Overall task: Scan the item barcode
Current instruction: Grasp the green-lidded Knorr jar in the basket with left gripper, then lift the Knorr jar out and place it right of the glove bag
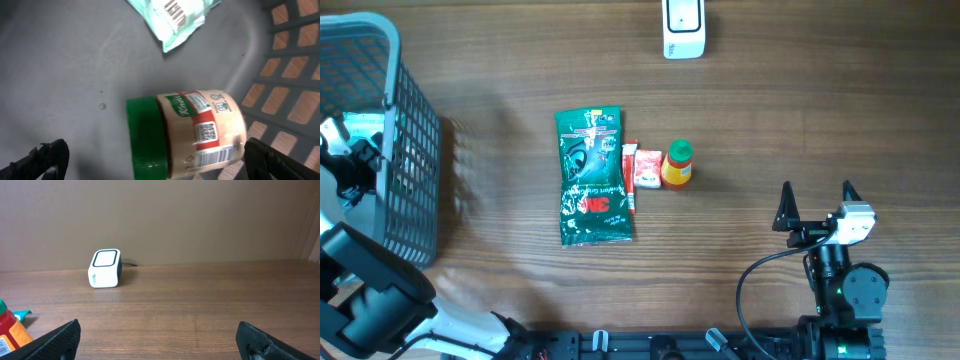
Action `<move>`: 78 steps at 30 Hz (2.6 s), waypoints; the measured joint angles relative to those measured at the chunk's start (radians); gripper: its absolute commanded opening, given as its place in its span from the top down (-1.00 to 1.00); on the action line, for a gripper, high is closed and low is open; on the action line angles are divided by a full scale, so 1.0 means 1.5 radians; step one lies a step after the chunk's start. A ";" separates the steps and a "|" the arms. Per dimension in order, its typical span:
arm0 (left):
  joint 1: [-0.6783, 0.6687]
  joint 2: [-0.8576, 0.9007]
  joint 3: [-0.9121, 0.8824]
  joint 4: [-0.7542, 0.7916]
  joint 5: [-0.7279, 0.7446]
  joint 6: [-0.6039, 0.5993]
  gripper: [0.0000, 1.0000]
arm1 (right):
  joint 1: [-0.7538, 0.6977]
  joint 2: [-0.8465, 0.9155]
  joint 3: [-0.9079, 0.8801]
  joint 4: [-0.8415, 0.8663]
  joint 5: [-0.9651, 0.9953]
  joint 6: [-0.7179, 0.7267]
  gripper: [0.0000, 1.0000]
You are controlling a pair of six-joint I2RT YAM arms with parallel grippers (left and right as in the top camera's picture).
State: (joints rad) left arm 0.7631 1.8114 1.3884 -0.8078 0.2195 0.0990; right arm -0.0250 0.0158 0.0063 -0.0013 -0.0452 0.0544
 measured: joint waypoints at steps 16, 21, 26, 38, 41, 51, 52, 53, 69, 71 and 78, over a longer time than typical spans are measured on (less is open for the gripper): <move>-0.019 0.094 0.000 -0.025 -0.032 0.006 -0.91 | 0.000 0.000 0.000 0.000 0.000 0.000 -1.00; -0.020 0.094 0.000 -0.035 -0.087 0.011 -0.66 | 0.000 0.000 0.000 0.000 0.000 0.000 -1.00; -0.021 0.093 0.000 -0.035 -0.110 0.015 -0.51 | 0.000 0.000 0.000 0.000 0.000 0.000 -1.00; -0.021 -0.018 0.052 -0.040 -0.124 0.001 -0.45 | 0.000 0.000 0.000 0.000 0.000 0.000 -0.99; -0.021 -0.074 0.073 -0.040 -0.123 -0.029 -0.45 | 0.000 0.000 0.000 0.000 0.000 0.000 -1.00; -0.042 -0.319 0.135 0.046 0.130 -0.144 -0.33 | 0.000 0.000 0.000 0.000 0.000 0.000 -0.99; -0.058 -0.349 0.139 0.050 0.158 -0.158 -0.33 | 0.000 0.000 0.000 0.000 0.000 0.000 -0.99; -0.075 -0.372 0.142 0.049 0.179 -0.166 -0.33 | 0.000 0.000 0.000 0.000 0.000 0.000 -1.00; -0.642 -0.302 0.147 -0.170 0.151 -0.205 -0.08 | 0.000 0.000 0.000 0.000 0.000 0.000 -1.00; -0.698 -0.263 0.146 -0.216 0.124 -0.207 -0.09 | 0.000 0.000 0.000 0.000 0.000 0.000 -1.00; -0.842 -0.158 0.108 -0.235 0.063 -0.233 -0.10 | 0.000 0.000 0.000 0.000 0.000 0.000 -1.00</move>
State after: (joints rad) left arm -0.4995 1.5742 1.5509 -1.1599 0.3134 -0.2504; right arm -0.0250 0.0158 0.0059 -0.0013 -0.0456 0.0544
